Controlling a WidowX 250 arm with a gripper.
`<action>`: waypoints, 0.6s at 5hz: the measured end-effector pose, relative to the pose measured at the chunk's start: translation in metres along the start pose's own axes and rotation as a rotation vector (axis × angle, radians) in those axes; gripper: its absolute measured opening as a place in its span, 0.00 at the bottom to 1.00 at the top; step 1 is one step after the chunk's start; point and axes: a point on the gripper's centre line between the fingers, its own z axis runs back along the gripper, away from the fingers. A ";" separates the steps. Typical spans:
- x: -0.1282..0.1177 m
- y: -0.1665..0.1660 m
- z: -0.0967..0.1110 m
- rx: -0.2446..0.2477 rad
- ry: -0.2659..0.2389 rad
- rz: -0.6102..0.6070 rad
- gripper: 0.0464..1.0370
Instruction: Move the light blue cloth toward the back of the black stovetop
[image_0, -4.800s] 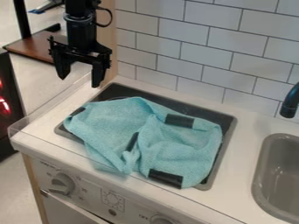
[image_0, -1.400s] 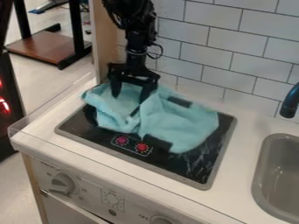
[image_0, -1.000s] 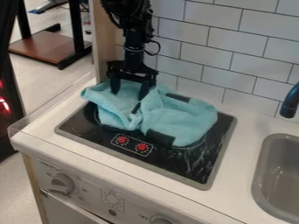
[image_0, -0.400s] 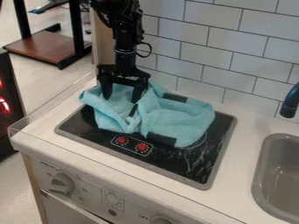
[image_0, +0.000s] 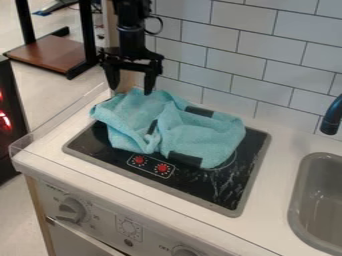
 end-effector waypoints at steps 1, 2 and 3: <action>-0.009 0.003 0.019 -0.022 -0.033 -0.009 0.96; -0.021 0.008 0.026 -0.037 -0.059 -0.035 0.96; -0.020 0.012 0.027 -0.037 -0.067 -0.028 0.96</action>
